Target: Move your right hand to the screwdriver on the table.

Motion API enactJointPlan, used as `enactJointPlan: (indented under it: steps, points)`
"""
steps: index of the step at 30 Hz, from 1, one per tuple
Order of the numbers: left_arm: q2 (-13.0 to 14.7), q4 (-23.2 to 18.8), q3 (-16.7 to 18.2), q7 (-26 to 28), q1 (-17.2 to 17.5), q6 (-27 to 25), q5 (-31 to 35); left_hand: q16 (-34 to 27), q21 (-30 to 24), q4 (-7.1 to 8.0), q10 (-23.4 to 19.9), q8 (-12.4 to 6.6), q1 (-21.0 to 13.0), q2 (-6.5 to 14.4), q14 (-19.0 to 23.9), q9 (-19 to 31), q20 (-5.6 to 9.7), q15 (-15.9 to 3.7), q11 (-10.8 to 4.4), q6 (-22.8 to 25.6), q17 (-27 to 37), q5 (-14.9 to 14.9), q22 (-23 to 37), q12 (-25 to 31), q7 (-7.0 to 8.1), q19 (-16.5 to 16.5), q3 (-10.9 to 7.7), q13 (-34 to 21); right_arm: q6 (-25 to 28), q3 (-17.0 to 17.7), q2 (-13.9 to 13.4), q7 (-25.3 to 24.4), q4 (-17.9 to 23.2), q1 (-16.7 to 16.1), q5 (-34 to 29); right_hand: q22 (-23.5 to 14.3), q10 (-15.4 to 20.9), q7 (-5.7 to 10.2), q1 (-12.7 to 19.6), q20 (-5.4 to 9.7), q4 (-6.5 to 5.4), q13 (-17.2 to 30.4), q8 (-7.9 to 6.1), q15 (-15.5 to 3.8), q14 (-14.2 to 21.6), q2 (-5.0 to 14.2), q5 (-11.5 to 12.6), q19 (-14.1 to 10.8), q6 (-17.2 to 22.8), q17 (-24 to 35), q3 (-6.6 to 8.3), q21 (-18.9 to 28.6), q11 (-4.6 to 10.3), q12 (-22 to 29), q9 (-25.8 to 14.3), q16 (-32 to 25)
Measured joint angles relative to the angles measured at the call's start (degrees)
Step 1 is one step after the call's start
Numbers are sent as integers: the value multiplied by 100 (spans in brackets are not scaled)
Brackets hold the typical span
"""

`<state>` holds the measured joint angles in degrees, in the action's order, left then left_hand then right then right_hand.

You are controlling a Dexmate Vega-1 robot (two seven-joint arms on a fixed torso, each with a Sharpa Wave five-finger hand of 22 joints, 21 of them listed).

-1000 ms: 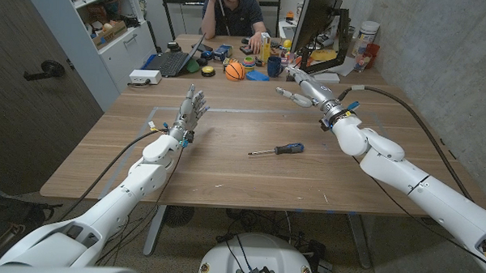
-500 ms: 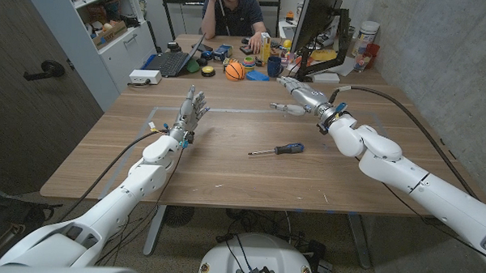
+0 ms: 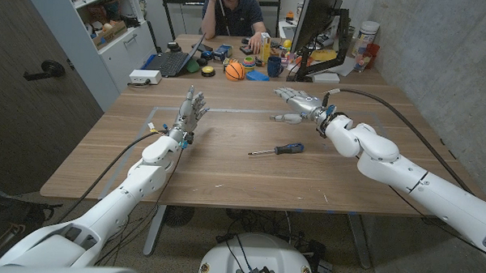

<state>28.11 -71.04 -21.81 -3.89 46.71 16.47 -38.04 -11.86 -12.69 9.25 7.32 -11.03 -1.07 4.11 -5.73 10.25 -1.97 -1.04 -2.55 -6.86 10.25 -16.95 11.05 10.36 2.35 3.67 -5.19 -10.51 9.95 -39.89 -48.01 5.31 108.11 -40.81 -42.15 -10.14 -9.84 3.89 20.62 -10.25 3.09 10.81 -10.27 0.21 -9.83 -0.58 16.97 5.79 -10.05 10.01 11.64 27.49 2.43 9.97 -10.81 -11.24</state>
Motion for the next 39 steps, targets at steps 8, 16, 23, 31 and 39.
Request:
enactJointPlan:
  steps: [8,16,23,31,39]
  points:
    - [9,-15,3,21,9,-17,0,0,0,23,0,0,0,0,0,0,0,0,0,0,0,0,0,0,0,0,23,0,83,-114,-46,473,25,59,-219,0,0,0,116,43,85,-1,-15,0,0,-33,36,-42,0,0,-11,-44,0,22,0,0]
    - [15,-32,4,37,16,-34,-1,0,0,23,0,0,-1,0,0,0,0,0,0,0,0,-19,0,0,0,0,23,0,117,-179,-75,819,35,92,-328,0,-1,0,275,238,158,-1,-103,-79,36,-26,91,-238,1,0,-16,-44,28,67,1,-23]
    - [25,-71,4,58,35,-60,2,0,0,22,0,0,-1,0,0,0,0,0,0,0,0,-23,0,0,0,0,22,0,114,-241,-92,1120,36,119,-385,-1,0,59,417,424,221,-1,-142,-201,158,-18,164,-424,6,-1,-34,-44,45,111,1,-64]
    - [44,-108,8,79,63,-78,2,0,0,23,0,0,-1,-1,0,0,0,0,0,0,0,-22,-1,0,0,0,71,0,70,-298,-97,1377,49,135,-463,0,239,205,663,774,301,-16,-225,-228,433,36,295,-774,229,-15,-79,-44,155,194,16,-113]
    - [54,-120,14,88,80,-81,3,0,0,23,-1,0,-1,-1,0,0,0,0,0,0,0,-22,-1,0,0,0,71,0,19,-332,-108,1547,84,138,-539,-15,731,288,1090,1121,426,-16,-327,-210,846,154,489,-1206,725,-14,-80,-44,221,240,16,-156]
